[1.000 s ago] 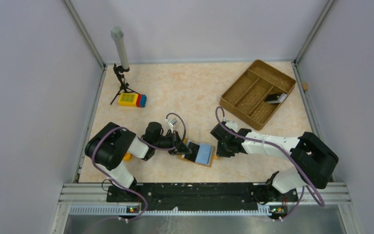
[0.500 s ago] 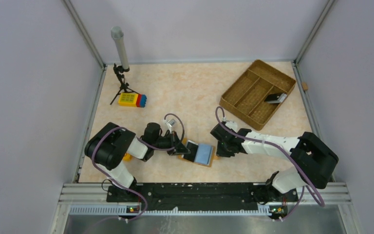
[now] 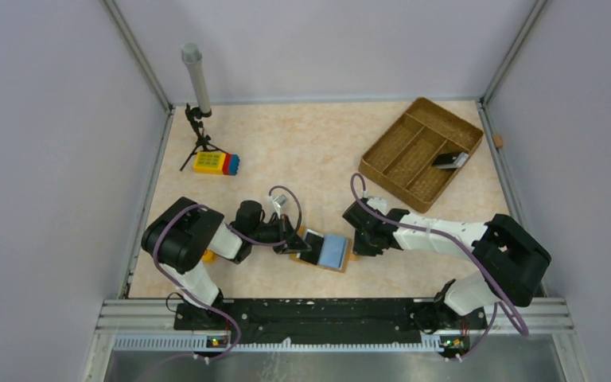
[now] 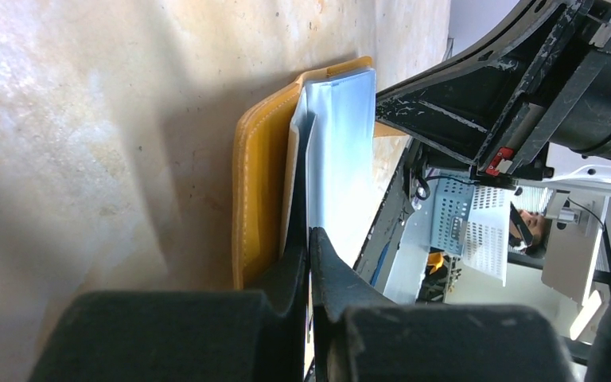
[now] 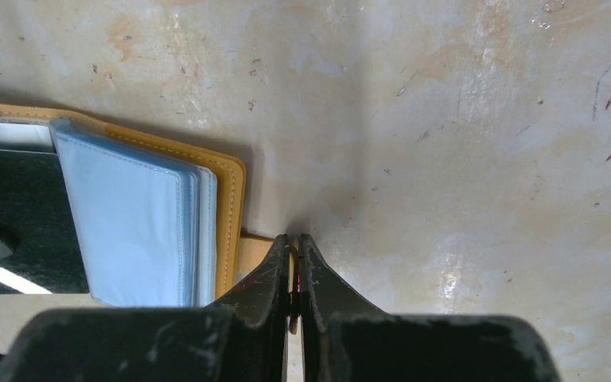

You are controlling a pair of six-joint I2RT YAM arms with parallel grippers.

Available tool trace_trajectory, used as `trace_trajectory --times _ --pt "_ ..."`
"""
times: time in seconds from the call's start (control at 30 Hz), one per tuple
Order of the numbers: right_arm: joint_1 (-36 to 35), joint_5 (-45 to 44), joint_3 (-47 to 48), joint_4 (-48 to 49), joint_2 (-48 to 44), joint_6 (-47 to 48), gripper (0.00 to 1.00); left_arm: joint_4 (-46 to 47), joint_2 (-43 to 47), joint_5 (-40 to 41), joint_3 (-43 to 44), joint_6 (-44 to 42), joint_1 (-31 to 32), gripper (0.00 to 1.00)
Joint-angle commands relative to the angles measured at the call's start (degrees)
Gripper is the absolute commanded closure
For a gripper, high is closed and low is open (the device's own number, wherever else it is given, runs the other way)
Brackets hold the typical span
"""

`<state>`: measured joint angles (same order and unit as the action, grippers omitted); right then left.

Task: Put the credit cards into the card holder
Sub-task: Insert the credit card into the card holder.

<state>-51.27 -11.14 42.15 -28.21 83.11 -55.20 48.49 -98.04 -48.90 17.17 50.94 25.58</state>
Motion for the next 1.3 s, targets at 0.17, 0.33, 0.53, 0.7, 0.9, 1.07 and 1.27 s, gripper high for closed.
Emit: trace_trajectory --times 0.17,0.33,0.53,0.7,0.9,1.07,1.27 --pt "-0.68 -0.7 -0.41 -1.19 3.17 0.6 1.0 3.8 -2.69 -2.62 1.33 -1.09 -0.11 1.0" --pt "-0.69 -0.64 -0.43 -1.28 3.35 0.69 1.0 4.79 -3.76 -3.36 1.81 -0.9 -0.14 1.0" --pt "-0.71 -0.55 -0.58 -1.2 4.02 0.67 1.0 8.17 -3.65 -3.78 0.93 1.42 -0.1 1.0" --pt "-0.7 -0.61 -0.58 -1.19 4.47 0.62 1.0 10.7 -4.22 -4.25 0.59 2.67 -0.03 1.0" --pt "-0.68 -0.72 -0.33 -1.51 4.42 0.67 1.0 11.45 -5.69 -4.37 0.59 3.2 -0.01 1.0" --pt "-0.76 -0.92 -0.32 -1.81 4.42 0.63 1.0 12.0 -5.92 -3.34 0.01 4.15 -0.02 1.0" --pt "-0.71 -0.95 -0.32 -1.9 4.43 0.55 1.0 14.16 -5.51 -0.82 -2.03 5.51 -0.02 1.0"
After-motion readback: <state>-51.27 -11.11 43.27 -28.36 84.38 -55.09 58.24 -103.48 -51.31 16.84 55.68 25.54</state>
